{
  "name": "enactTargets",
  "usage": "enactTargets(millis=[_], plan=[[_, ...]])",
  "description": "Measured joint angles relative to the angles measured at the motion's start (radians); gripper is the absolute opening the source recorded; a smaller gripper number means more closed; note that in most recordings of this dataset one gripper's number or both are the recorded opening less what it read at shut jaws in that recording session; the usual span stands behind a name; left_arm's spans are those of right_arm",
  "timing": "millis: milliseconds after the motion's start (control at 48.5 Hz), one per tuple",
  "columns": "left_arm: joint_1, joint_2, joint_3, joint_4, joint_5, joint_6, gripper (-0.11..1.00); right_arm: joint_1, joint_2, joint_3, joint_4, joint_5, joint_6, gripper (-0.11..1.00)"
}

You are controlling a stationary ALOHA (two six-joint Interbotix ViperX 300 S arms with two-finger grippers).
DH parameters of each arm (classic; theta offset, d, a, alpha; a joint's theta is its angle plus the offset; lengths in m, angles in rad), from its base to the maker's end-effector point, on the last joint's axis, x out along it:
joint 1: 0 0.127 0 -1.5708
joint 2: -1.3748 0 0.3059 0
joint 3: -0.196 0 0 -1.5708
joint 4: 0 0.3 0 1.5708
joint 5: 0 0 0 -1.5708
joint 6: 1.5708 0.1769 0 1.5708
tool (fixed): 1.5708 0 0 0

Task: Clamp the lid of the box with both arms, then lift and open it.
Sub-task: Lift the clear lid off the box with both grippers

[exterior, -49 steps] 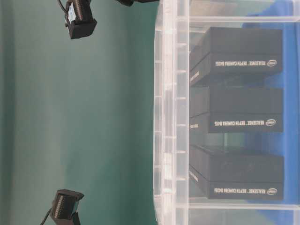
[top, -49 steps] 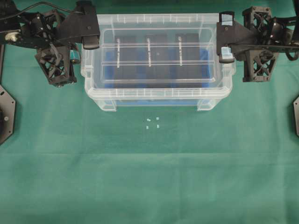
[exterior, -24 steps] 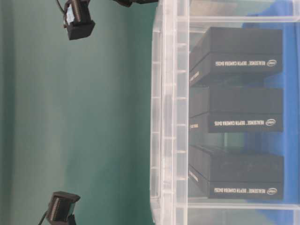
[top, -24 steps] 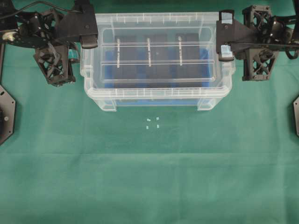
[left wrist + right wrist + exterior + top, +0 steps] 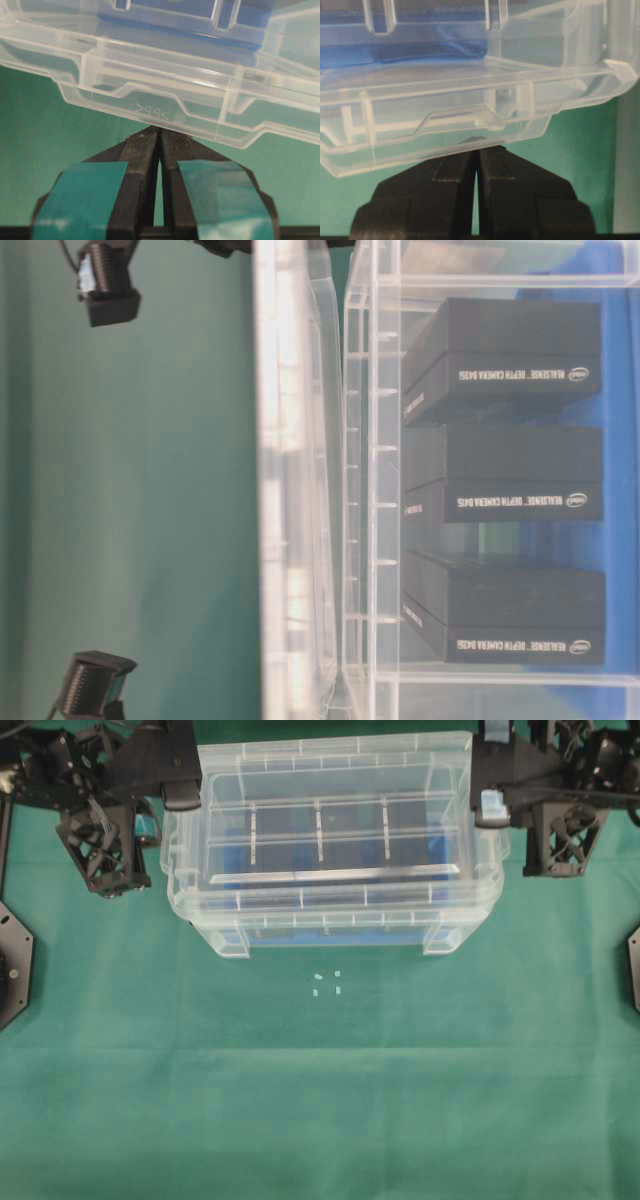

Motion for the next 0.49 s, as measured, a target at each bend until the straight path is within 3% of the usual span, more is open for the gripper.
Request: enactTargets(millis=[494], plan=[[0.002,-0.002,-0.078,0.000,0.067,0.002,0.02,0.000,-0.034,-0.021,-0.002,0.037,0.000,0.01]])
